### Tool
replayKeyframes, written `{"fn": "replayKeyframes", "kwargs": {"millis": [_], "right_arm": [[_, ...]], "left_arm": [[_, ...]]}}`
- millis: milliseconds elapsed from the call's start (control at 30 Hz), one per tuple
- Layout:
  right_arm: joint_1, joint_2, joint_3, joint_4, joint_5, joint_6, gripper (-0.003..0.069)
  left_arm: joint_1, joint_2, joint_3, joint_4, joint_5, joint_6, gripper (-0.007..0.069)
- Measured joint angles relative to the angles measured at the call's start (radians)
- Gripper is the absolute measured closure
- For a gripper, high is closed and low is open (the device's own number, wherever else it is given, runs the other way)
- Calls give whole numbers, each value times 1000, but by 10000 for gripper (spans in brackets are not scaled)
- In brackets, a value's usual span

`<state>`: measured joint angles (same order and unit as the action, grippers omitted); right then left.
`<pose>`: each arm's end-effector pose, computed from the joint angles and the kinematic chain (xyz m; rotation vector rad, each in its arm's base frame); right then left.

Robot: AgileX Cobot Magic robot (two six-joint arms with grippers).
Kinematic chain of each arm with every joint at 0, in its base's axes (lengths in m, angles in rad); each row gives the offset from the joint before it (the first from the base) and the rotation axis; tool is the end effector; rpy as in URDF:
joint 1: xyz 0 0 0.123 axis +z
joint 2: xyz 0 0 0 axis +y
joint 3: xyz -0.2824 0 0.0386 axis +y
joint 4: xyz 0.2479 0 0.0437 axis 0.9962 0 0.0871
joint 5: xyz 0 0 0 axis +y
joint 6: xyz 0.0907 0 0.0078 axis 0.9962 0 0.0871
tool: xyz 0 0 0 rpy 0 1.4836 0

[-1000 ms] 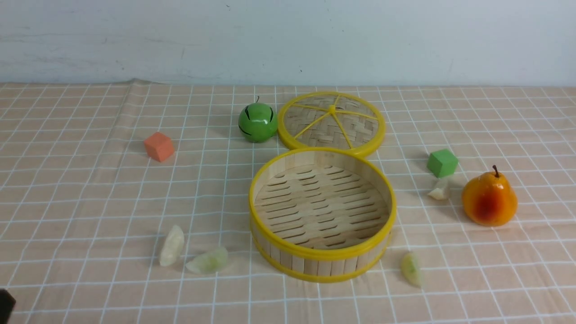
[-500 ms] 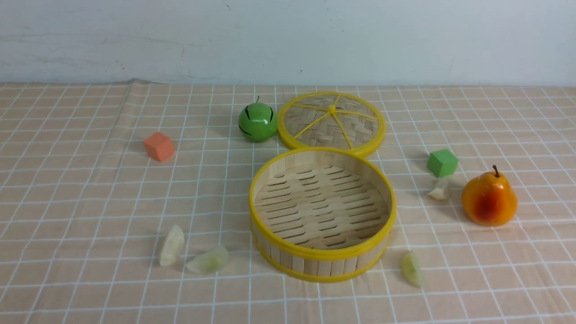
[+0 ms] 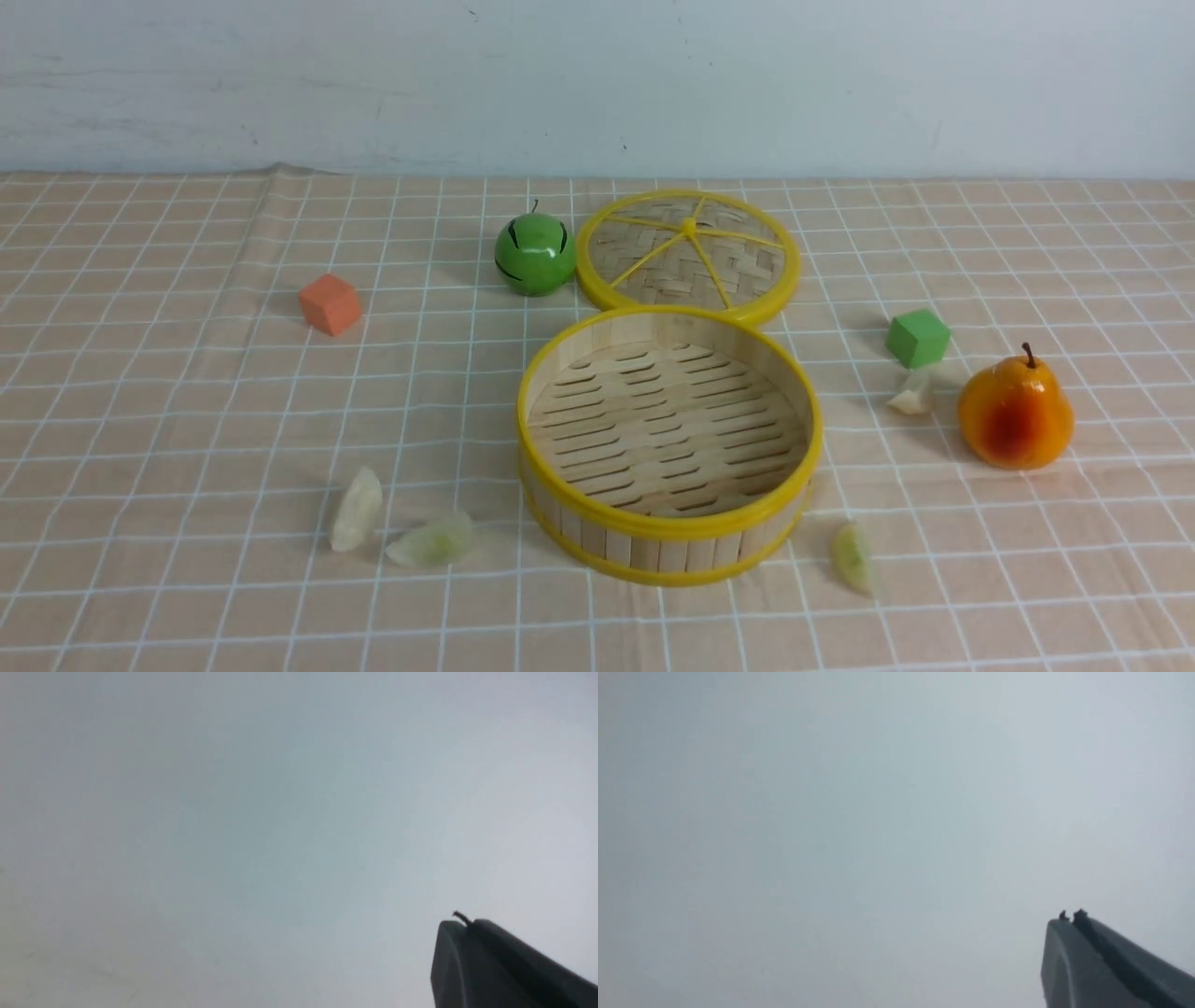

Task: Put the dumplings into the steamer on the table with the brown tablecloth.
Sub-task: 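Reach for and grasp a dumpling on the table with the left gripper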

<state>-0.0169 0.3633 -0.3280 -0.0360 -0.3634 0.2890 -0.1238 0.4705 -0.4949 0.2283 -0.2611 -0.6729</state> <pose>0.0824 -0.0002 0.3309 0.1459 1.1492 0.2186 0.0960 -0.0173 0.3676 -0.1483 1.2135 -0.5388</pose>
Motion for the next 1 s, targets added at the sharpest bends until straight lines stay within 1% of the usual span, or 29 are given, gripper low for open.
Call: {"fn": "replayKeyframes", "kwargs": {"millis": [33,67,133,167,200,233,267,300,367,400,433,500,533,567,600,633,667,700,733,800,833,867,900,933,967,1000], "right_arm": [[0,7,-6,0,10,0,678],[0,66,-50,-55,114,0,679],[0,137,-92,-143,260,0,679],[0,144,-95,-154,276,0,679],[0,193,-118,-222,394,0,679],[3,228,-130,-259,483,0,679],[16,275,-143,-287,601,0,679],[34,304,-149,-293,678,0,679],[69,343,-154,-289,758,0,678],[109,373,-156,-272,802,-6,678],[155,403,-157,-258,828,-19,678],[231,449,-158,-232,843,-47,678],[272,480,-160,-219,849,-67,678],[272,486,-160,-217,849,-70,678],[336,534,-168,-202,854,-97,678],[371,571,-179,-193,862,-111,678],[384,586,-185,-188,870,-121,678],[428,643,-219,-162,907,-147,678],[446,684,-254,-139,954,-169,678],[466,740,-310,-95,1037,-205,678],[466,746,-316,-90,1046,-209,678],[470,788,-366,-57,1106,-254,678],[470,802,-388,-54,1123,-276,678],[470,804,-393,-54,1125,-289,678],[470,813,-427,-69,1137,-325,677],[470,813,-427,-72,1137,-328,677]], "left_arm": [[0,12,-2,4,3,0,638],[0,106,-6,31,24,6,638],[0,217,-8,45,61,-10,638],[0,227,-8,46,66,-12,638],[0,294,-14,51,114,-43,638],[0,335,-22,55,162,-65,638],[0,385,-41,58,252,-84,638],[0,419,-64,58,332,-89,638],[0,464,-111,58,460,-86,638],[0,502,-150,54,574,-66,638],[0,541,-191,43,681,-33,638],[0,594,-243,3,815,30,638],[0,635,-275,-31,874,79,638],[0,635,-280,-31,874,89,638],[0,683,-317,-105,934,160,638],[0,717,-337,-161,960,209,638],[0,738,-344,-185,968,229,638],[0,783,-365,-290,973,305,638],[0,815,-375,-356,969,353,638],[0,875,-394,-482,962,453,638],[0,881,-396,-482,961,463,638],[0,932,-421,-590,961,545,638],[0,960,-439,-629,970,575,638],[0,965,-443,-638,973,588,638],[0,1015,-488,-708,1018,629,638],[0,1015,-488,-714,1024,634,638]]}}
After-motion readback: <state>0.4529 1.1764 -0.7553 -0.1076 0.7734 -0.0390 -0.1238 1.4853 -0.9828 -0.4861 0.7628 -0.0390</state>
